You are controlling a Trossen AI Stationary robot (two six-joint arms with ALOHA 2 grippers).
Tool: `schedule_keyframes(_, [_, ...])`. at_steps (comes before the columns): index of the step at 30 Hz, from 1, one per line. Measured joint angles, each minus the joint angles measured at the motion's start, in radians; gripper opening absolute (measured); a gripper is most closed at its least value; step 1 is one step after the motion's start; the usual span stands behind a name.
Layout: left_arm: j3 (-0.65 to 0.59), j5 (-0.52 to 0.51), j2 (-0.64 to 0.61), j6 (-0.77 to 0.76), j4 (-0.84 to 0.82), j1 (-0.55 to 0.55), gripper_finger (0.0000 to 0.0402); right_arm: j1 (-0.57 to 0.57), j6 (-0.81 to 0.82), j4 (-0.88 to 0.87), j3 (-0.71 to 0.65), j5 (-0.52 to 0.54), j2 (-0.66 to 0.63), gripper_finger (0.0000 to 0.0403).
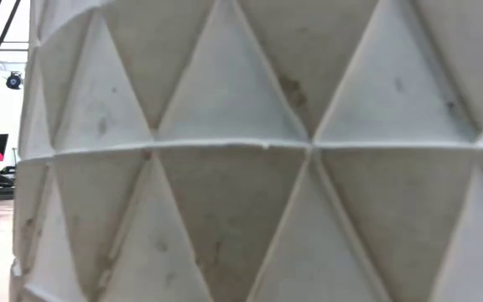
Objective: Pick and place pill bottles into a basket
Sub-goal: Put the medicine bottle into the container
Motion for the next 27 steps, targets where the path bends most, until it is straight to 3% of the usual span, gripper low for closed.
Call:
schedule_keyframes(16, [-0.032, 0.037, 0.002, 0.059, 0.135, -0.016, 0.0183, 0.000, 0.001, 0.000, 0.000, 0.000, 0.001, 0.0068])
schedule_keyframes(21, [-0.047, -0.014, 0.002, 0.108, 0.161, -0.027, 0.0183, 0.000, 0.003, 0.000, 0.000, 0.000, 0.001, 0.0068])
schedule_keyframes(27, [-0.057, -0.030, 0.003, -0.032, 0.102, -0.034, 0.0183, 0.000, 0.002, 0.000, 0.000, 0.000, 0.001, 0.0068])
